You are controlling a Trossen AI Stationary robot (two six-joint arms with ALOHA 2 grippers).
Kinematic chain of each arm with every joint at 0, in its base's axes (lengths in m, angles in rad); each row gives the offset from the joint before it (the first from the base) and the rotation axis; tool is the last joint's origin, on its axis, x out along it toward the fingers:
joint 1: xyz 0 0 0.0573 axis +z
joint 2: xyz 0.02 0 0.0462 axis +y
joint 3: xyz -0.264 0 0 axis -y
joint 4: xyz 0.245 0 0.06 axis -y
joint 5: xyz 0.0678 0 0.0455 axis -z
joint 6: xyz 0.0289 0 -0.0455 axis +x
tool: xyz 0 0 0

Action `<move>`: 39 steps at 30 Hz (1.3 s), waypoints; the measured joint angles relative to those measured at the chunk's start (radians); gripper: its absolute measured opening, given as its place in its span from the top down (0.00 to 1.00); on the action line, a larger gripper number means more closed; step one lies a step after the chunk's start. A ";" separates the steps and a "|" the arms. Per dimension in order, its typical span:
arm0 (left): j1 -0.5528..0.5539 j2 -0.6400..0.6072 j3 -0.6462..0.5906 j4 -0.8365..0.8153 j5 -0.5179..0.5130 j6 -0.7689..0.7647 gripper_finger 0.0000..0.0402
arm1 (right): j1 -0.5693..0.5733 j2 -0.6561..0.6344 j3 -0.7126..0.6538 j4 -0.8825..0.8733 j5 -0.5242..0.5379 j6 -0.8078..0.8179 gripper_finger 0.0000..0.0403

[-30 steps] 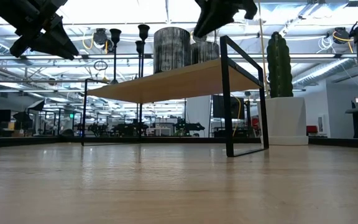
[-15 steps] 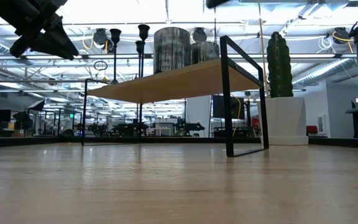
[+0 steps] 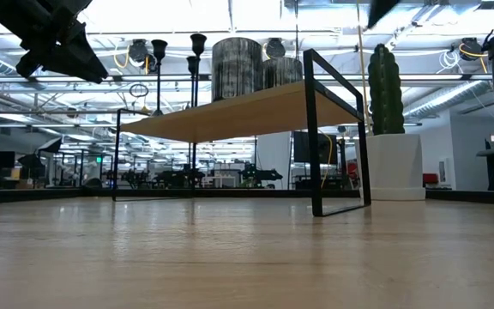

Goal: Pick & Place candle stick holders
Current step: Put the orange scented candle on the shelf

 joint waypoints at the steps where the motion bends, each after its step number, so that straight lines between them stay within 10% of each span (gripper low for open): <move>1: 0.000 0.000 0.000 0.000 0.000 0.000 0.78 | 0.010 0.000 0.000 -0.036 -0.001 0.039 0.99; 10: 0.000 0.000 0.000 0.000 0.000 0.000 0.78 | 0.113 -0.010 0.000 -0.249 -0.009 0.348 0.99; 24: 0.000 0.000 0.000 0.000 0.027 -0.055 0.78 | 0.409 -0.016 -0.002 -0.262 -0.321 0.654 1.00; 39: 0.000 -0.018 -0.007 0.257 0.134 0.351 0.78 | 0.701 -0.016 -0.231 -0.264 -0.320 0.987 1.00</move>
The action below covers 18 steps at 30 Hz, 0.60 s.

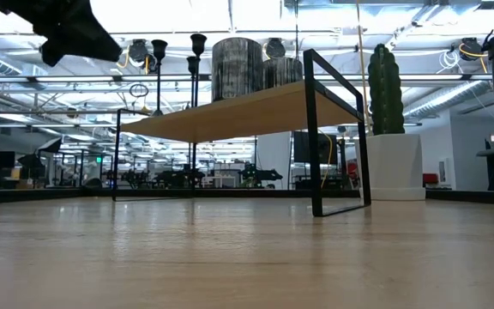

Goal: Pick & Place candle stick holders
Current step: Put the orange scented candle on the shelf

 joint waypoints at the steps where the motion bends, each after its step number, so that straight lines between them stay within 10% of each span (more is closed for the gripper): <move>1: 0.000 -0.009 -0.012 0.035 0.001 0.025 0.78 | 0.008 0.000 -0.013 0.001 0.000 0.006 1.00; 18: 0.000 -0.373 -0.402 0.540 0.237 0.306 0.78 | 0.020 -0.140 -0.253 0.054 0.001 0.097 0.99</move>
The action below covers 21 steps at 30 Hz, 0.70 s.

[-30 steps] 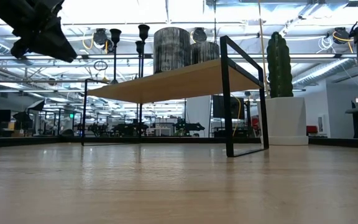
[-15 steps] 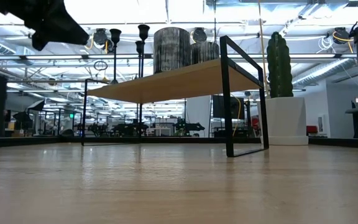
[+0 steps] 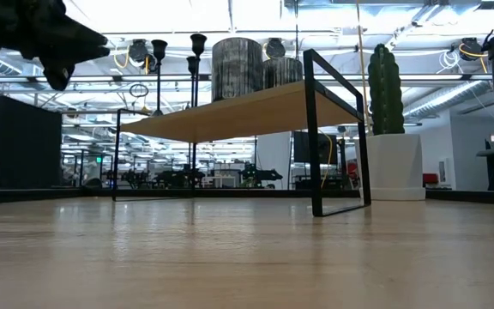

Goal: Pick & Place candle stick holders
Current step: Put the orange scented candle on the shelf

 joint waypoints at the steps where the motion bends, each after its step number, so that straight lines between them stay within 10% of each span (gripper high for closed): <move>1: 0.000 -0.014 -0.008 -0.004 0.013 0.000 0.78 | 0.000 -0.010 -0.014 0.011 0.000 0.005 0.98; 21: 0.000 -0.029 -0.025 -0.014 0.050 -0.008 0.78 | -0.077 -0.045 -0.241 0.196 -0.078 0.137 0.68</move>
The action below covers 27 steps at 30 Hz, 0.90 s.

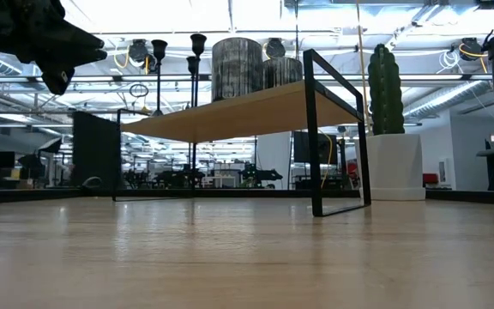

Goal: Pick & Place candle stick holders
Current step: Put the orange scented candle on the shelf

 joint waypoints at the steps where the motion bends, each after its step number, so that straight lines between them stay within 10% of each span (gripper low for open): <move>1: 0.000 0.000 0.000 0.000 0.000 0.000 0.78 | -0.009 0.000 -0.008 0.002 -0.001 0.015 0.68; 27: 0.000 0.000 0.000 -0.038 0.001 -0.023 0.78 | -0.154 0.000 -0.114 0.147 -0.093 0.073 0.74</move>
